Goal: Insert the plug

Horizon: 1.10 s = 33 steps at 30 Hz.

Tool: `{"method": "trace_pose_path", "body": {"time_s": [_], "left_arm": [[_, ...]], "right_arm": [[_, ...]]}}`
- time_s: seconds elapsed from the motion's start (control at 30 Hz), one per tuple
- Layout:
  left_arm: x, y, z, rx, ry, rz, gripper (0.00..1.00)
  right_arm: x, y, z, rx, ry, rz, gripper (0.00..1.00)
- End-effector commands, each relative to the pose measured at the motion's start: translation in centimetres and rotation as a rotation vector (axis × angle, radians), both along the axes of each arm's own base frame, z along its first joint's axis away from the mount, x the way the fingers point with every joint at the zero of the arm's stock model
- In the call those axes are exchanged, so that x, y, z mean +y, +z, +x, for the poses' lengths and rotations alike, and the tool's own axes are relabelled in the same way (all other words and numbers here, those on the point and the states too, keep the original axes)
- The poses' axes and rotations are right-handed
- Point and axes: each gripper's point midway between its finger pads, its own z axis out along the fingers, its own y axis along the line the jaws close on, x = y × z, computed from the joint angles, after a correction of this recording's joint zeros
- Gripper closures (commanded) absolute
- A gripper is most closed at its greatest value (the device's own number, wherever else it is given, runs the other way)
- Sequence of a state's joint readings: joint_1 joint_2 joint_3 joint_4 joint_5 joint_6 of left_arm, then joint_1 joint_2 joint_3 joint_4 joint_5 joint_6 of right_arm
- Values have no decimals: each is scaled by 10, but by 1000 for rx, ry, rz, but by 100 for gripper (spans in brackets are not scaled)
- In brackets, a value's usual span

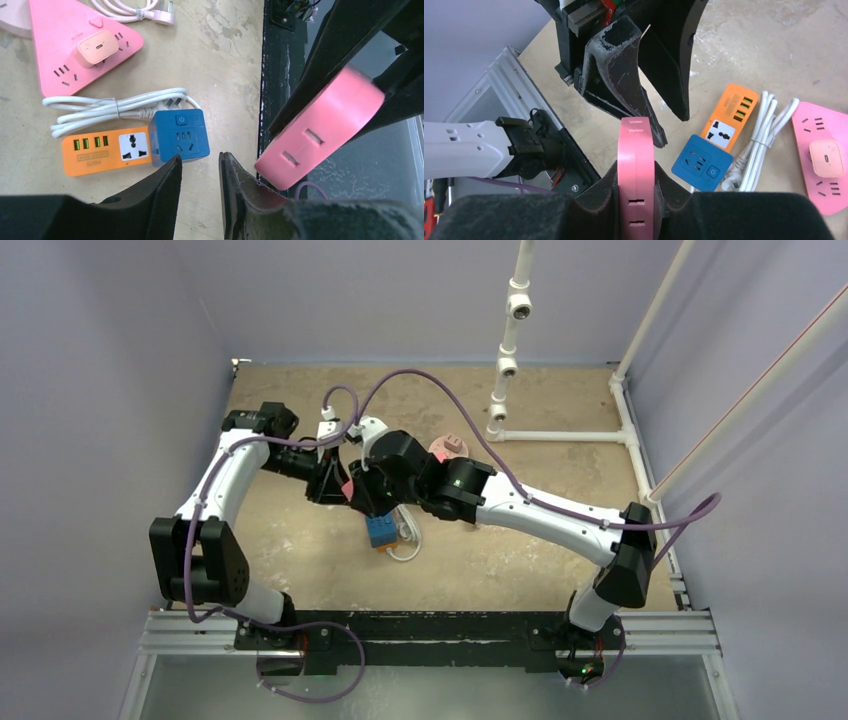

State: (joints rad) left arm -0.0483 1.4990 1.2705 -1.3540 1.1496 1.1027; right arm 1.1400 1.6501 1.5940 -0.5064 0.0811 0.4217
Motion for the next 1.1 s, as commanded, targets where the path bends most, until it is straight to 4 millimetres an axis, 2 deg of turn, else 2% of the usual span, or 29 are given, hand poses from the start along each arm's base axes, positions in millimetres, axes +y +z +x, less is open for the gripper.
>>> {"method": "trace_pose_path", "body": {"time_s": [0.0,0.17,0.3,0.5,0.63,0.8,0.93,1.07], "left_arm": [[-9,32,-15,-109,-45,-96,65],[-7,32,-19,-132,-55,-70,59],[-4,27,-19,-142,-61,-41,53],[-2,34,-13,-176,-58,-23,47],[-4,37,-15,-204,-78,-14,40],[-9,32,-25,-219,-124,6,37],[-15,33,-28,-209,-135,-41,37],[-18,34,-24,-207,-139,-65,45]], "right_arm": [[10,20,-6,-46,73,60,100],[0,10,-5,-49,55,21,100],[-8,12,-10,-37,50,19,100],[-21,-3,-1,-45,-15,-44,100],[-22,0,4,-54,-45,-30,100],[-26,10,9,-65,-58,3,100],[-17,21,3,-59,-16,52,100],[-12,34,0,-68,12,102,100]]}}
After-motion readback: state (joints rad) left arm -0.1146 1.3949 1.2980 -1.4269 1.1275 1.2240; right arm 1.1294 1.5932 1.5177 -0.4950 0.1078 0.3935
